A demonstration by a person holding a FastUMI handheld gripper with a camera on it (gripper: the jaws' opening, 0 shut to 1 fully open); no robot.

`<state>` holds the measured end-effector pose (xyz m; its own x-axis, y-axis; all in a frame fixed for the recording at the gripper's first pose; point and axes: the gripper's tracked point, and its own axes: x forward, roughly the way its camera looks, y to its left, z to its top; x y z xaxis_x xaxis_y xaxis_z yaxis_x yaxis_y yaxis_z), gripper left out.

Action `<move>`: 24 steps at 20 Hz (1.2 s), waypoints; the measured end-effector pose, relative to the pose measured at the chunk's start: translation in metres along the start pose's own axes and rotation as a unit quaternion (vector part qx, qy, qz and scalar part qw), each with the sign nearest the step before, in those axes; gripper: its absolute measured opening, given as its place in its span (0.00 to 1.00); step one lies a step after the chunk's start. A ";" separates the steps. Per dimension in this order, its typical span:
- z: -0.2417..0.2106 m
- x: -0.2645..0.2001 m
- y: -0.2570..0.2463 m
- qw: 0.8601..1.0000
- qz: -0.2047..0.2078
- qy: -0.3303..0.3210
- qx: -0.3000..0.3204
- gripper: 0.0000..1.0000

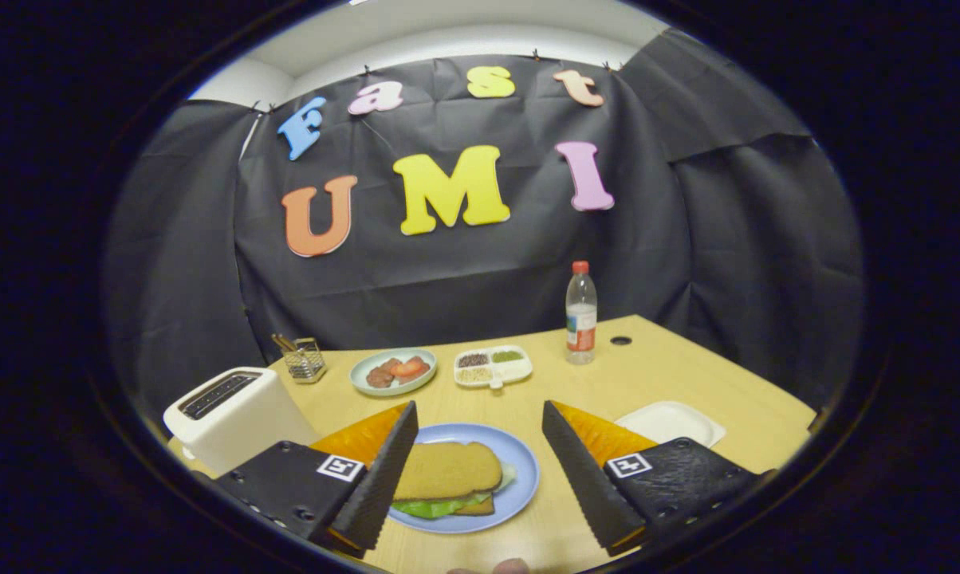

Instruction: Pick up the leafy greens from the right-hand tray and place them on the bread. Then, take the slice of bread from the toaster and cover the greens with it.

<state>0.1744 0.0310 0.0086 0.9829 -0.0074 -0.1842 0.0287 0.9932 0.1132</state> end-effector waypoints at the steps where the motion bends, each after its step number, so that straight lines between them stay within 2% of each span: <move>1: 0.011 -0.013 -0.003 1.000 -0.006 -0.017 -0.014 0.97; 4: 0.018 -0.052 0.000 0.998 -0.001 -0.046 -0.042 0.96; 9: 0.019 -0.112 -0.002 0.997 0.004 -0.063 -0.038 0.96; 13: -0.004 -0.151 -0.002 0.997 0.002 -0.062 -0.043 0.96; 19: -0.028 -0.185 -0.004 0.998 -0.002 -0.057 -0.012 0.96; 24: -0.031 -0.200 -0.003 0.997 -0.008 -0.071 -0.033 0.96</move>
<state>-0.0278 0.0336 0.0149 0.9983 -0.0356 -0.0455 0.0377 0.9982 0.0457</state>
